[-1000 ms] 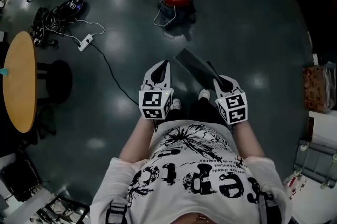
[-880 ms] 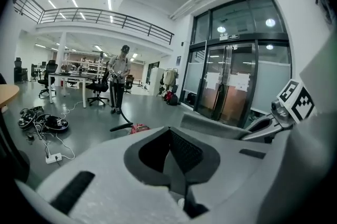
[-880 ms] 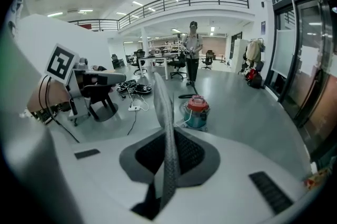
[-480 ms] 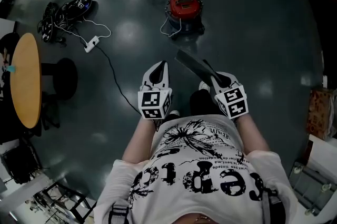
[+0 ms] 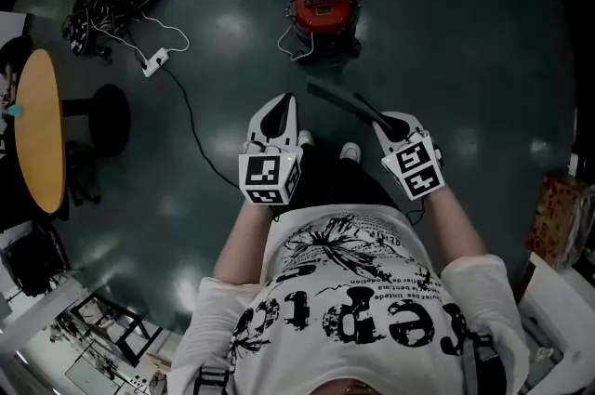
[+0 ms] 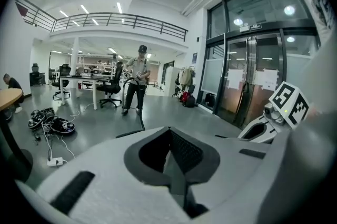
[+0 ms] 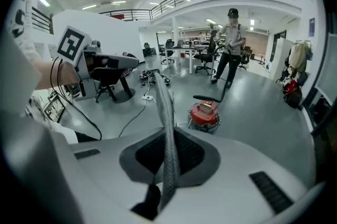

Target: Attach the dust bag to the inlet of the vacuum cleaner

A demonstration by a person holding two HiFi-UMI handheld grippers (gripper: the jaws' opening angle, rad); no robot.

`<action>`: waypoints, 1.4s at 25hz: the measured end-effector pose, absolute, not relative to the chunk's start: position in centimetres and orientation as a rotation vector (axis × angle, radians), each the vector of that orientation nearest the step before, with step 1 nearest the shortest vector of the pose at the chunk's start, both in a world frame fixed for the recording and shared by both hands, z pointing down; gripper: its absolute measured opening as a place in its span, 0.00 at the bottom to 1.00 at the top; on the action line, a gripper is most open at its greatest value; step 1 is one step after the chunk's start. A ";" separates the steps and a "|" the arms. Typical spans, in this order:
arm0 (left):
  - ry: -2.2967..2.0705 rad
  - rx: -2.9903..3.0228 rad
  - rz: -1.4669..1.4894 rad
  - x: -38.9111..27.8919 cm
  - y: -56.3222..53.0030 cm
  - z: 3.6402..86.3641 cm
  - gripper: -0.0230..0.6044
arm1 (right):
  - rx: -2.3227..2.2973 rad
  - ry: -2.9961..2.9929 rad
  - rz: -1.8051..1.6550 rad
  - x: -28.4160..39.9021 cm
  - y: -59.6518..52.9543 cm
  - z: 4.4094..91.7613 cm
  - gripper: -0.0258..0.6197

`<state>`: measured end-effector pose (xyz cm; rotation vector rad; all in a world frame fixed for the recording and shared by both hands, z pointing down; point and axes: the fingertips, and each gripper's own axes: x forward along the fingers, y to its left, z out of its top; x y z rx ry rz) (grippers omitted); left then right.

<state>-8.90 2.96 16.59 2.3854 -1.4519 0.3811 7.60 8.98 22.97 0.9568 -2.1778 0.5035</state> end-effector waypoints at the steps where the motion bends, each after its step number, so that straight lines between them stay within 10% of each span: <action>1: -1.444 2.395 0.394 -8.7 2.0 17.1 0.04 | 0.956 -2.171 0.518 7.7 8.3 23.5 0.08; 35: -1.289 2.703 0.384 -6.3 -22.5 56.3 0.04 | 0.655 -2.283 -0.079 9.2 -10.6 63.8 0.08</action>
